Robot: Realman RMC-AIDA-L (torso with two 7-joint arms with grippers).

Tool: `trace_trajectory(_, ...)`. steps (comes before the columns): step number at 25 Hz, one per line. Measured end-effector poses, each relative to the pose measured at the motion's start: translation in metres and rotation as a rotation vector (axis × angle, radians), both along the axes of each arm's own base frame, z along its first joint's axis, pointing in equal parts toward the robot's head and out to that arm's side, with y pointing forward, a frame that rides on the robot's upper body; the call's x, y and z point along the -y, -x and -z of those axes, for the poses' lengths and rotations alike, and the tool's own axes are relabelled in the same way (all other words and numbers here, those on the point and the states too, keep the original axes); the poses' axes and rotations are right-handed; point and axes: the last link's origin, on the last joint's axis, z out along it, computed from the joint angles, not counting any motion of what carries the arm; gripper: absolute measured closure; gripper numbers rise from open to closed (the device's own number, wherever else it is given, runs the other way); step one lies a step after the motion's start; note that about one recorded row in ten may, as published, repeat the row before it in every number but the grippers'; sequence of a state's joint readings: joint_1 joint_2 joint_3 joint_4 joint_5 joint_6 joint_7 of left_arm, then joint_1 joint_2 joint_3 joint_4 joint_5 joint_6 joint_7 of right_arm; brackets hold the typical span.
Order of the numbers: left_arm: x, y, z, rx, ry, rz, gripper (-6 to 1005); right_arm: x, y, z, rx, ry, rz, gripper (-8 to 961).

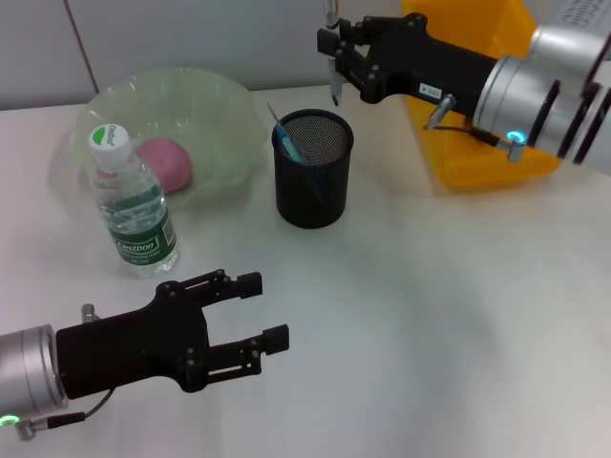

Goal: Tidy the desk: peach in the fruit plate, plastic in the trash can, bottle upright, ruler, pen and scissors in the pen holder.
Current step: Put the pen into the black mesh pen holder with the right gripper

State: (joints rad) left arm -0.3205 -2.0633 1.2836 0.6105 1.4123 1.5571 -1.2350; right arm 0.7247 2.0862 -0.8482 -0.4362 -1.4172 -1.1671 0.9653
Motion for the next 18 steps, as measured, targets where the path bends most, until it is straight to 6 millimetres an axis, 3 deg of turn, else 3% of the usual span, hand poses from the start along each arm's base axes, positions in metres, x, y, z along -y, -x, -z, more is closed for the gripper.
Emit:
trace_trajectory(4,-0.001,0.001,0.0,-0.005,0.005,-0.004,331,-0.003,-0.002,0.009,0.019,0.006,0.029,747)
trace_trajectory(10,-0.002,0.0,-0.002,-0.009,0.011,-0.004,167,-0.005,-0.006,0.025,0.06,0.019,0.072,736)
trace_trajectory(18,-0.002,0.001,-0.004,-0.013,0.01,0.0,172,-0.004,-0.007,0.042,0.069,0.028,0.106,721)
